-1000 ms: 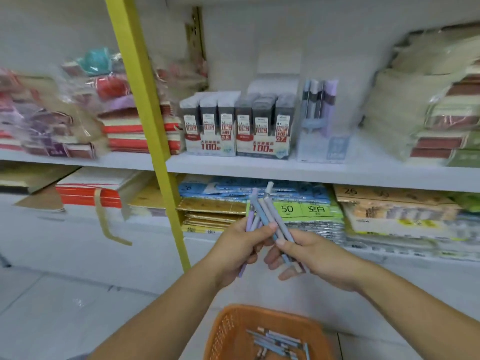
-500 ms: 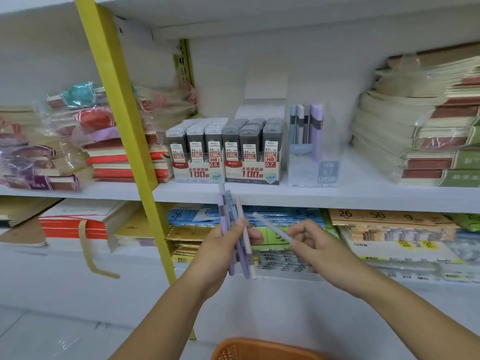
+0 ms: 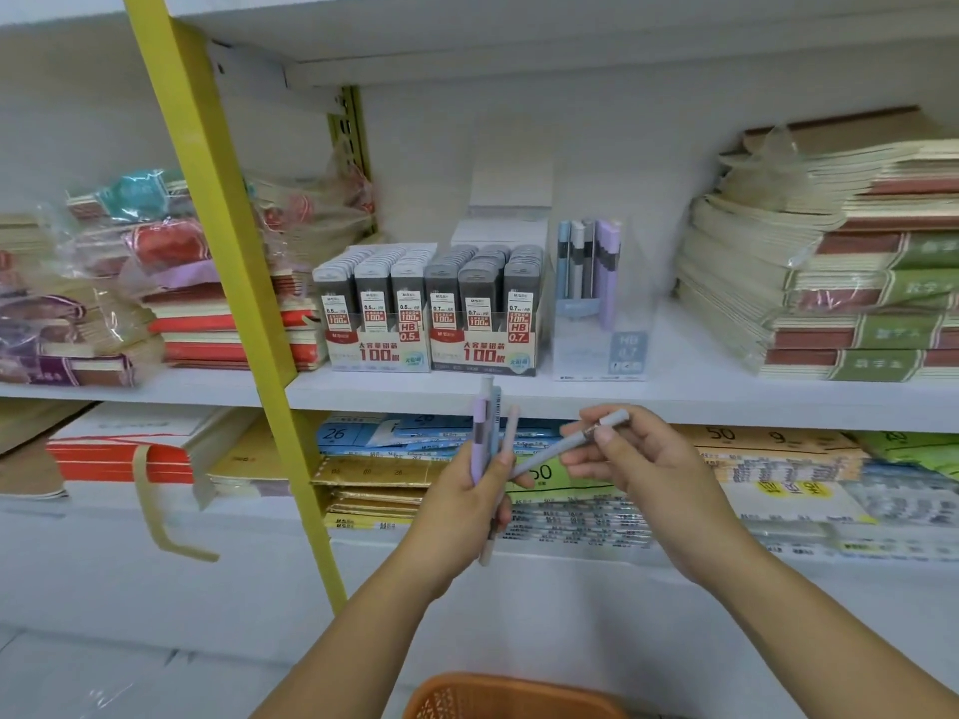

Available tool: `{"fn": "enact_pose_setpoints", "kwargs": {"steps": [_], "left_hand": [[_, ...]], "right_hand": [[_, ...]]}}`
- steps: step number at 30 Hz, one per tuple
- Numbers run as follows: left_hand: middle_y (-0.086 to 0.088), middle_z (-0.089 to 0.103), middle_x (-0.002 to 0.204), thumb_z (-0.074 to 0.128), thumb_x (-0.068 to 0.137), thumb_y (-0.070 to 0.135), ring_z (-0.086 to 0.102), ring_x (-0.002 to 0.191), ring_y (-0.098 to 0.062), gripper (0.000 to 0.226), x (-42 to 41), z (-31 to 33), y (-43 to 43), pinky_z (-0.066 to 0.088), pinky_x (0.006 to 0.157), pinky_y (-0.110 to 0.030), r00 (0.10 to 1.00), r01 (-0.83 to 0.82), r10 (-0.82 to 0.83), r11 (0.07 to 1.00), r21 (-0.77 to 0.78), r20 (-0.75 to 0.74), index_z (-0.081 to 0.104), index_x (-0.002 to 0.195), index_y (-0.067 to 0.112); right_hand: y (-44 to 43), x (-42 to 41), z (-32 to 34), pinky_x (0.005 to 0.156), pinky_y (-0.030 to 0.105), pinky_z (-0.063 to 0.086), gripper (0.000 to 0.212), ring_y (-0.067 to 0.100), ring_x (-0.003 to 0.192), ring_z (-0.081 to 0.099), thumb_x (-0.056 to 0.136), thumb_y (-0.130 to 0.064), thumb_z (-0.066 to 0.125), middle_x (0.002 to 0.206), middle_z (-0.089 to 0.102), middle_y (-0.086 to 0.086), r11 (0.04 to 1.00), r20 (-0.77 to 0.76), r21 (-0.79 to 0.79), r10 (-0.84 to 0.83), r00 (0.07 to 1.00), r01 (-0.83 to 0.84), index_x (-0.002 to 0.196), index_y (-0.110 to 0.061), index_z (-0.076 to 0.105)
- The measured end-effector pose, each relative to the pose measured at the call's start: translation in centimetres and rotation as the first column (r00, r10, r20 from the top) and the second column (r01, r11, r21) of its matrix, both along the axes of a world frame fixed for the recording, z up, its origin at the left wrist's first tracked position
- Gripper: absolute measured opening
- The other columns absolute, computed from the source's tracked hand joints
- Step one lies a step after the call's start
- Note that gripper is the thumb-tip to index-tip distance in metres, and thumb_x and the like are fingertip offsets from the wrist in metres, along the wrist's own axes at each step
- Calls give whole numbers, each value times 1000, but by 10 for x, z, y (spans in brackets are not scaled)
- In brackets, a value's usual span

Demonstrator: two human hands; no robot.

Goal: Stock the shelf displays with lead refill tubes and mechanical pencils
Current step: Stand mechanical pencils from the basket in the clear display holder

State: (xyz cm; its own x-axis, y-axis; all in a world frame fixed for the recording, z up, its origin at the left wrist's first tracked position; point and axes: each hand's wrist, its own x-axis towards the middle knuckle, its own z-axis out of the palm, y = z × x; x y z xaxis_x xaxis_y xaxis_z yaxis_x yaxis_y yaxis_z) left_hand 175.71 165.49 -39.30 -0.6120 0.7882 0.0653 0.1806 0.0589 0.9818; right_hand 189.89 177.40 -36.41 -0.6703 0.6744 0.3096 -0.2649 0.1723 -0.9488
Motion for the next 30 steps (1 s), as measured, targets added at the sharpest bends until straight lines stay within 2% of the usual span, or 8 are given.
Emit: {"fn": "enact_pose_setpoints", "kwargs": {"steps": [3,6,10,14,18,24,27,30], "left_hand": [[10,56,55,46,103,43,51,52,-6,31,0,12,4,48,57,-24,1000,-14,14,1000,12,-11,70,99,24],[8,56,56,45,103,41,51,51,-4,27,-4,37,13,45,52,-18,999,-28,30,996,89,-24,69,102,28],[13,67,63,45,105,33,51,50,-4,27,-14,76,31,43,49,-17,996,-66,78,969,236,-44,65,103,15],[19,65,60,44,105,32,47,47,-3,31,-22,100,47,42,47,-13,992,-61,91,957,282,-92,63,103,7],[19,64,57,45,105,30,46,46,-5,32,-29,108,55,42,47,-14,991,-45,79,954,295,-104,62,105,4],[15,60,54,47,103,35,50,48,-5,31,-38,107,63,44,50,-17,992,-45,75,961,274,-101,69,99,13],[10,58,52,49,102,38,52,50,-7,30,-41,105,67,45,52,-19,992,-46,74,961,272,-97,72,92,21],[15,62,55,48,103,35,51,49,-6,29,-42,104,68,45,51,-17,993,-32,62,963,268,-103,69,97,16]], "right_hand": [[3,5,20,72,22,57,18,20,85,71,97,-9,50,94,73,-2,993,-13,102,-57,998,58,103,-17,65],[15,8,65,70,20,56,17,17,83,71,94,-14,55,92,73,-3,953,-126,258,-132,983,161,99,-28,63],[45,3,134,73,21,56,27,15,87,71,95,-9,57,93,72,1,834,-307,475,-141,941,280,102,-35,57],[77,-20,166,72,23,52,24,11,84,67,94,-14,59,92,71,-2,681,-160,661,-282,946,315,98,-38,56],[95,-43,164,67,22,43,16,11,76,59,92,-20,62,90,68,-2,513,82,845,-403,911,151,102,-32,58],[101,-55,153,62,16,36,17,4,71,52,91,-23,62,86,61,-1,462,184,886,-421,888,35,104,-33,58],[104,-57,156,61,16,35,21,2,70,52,90,-24,63,81,62,-5,460,195,888,-419,887,22,100,-36,49],[106,-58,158,58,21,34,27,3,69,52,90,-27,62,75,64,-7,457,189,889,-429,883,32,98,-36,38]]}}
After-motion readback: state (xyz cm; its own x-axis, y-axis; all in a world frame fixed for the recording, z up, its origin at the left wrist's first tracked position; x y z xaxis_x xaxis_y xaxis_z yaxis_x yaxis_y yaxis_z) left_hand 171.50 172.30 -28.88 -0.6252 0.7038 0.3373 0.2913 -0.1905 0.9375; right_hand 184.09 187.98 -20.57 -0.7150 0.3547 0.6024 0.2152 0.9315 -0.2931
